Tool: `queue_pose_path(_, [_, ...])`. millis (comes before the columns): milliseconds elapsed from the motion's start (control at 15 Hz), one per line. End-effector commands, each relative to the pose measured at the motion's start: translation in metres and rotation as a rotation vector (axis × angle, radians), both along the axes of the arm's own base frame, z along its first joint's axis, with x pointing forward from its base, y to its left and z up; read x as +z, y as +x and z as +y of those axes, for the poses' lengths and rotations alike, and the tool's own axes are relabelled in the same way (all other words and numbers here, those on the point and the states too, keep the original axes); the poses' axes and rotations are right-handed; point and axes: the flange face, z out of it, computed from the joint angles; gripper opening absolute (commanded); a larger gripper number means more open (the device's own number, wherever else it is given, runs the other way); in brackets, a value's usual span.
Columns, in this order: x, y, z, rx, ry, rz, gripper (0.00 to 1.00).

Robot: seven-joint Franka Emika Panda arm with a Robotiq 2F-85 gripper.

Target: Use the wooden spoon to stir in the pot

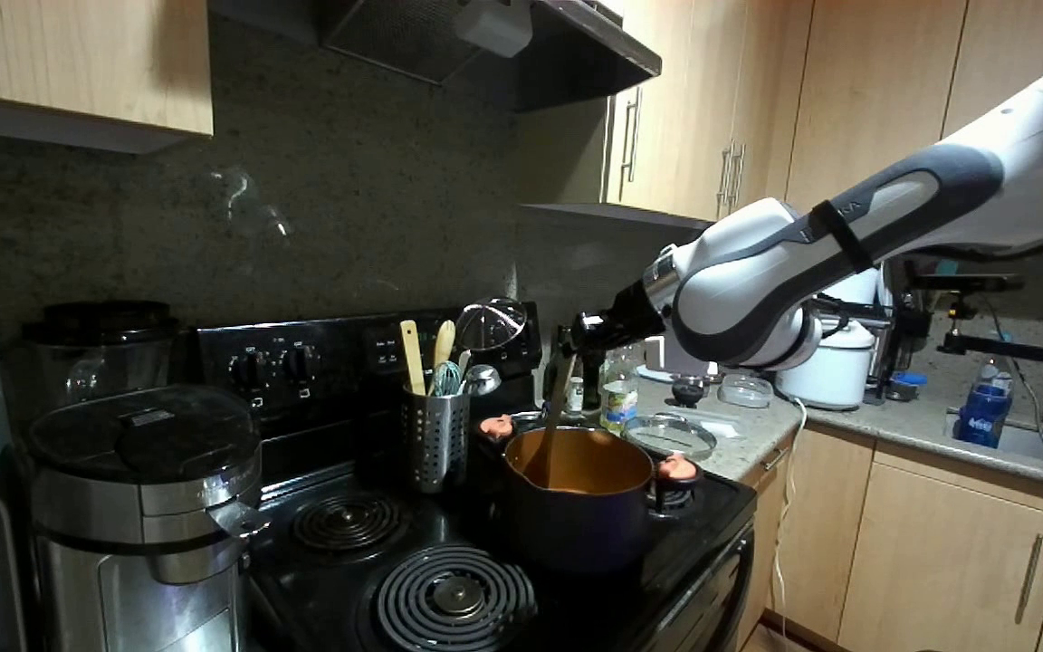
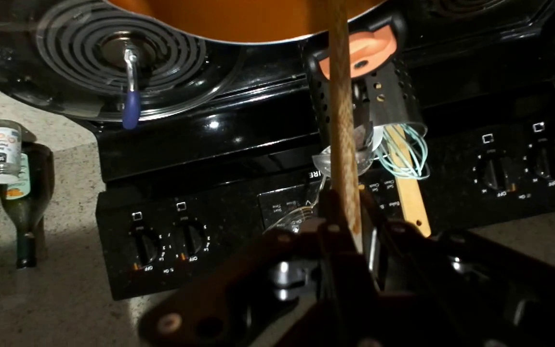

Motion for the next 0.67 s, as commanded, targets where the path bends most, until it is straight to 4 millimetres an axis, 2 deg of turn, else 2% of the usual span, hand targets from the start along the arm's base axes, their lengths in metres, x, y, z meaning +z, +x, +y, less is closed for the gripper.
queue_pose_path(0, [0.01,0.021,-0.022,-0.081,0.025,-0.033,0.06])
queue_pose_path(200, [0.007,0.023,-0.051,-0.139,0.025,-0.025,0.06])
queue_pose_path(333, [0.005,0.015,-0.068,-0.17,0.022,-0.029,0.06])
queue_pose_path(467, [0.007,0.002,-0.076,-0.182,0.04,-0.026,0.06])
queue_pose_path(600, [0.013,-0.01,-0.076,-0.175,0.054,-0.038,0.06])
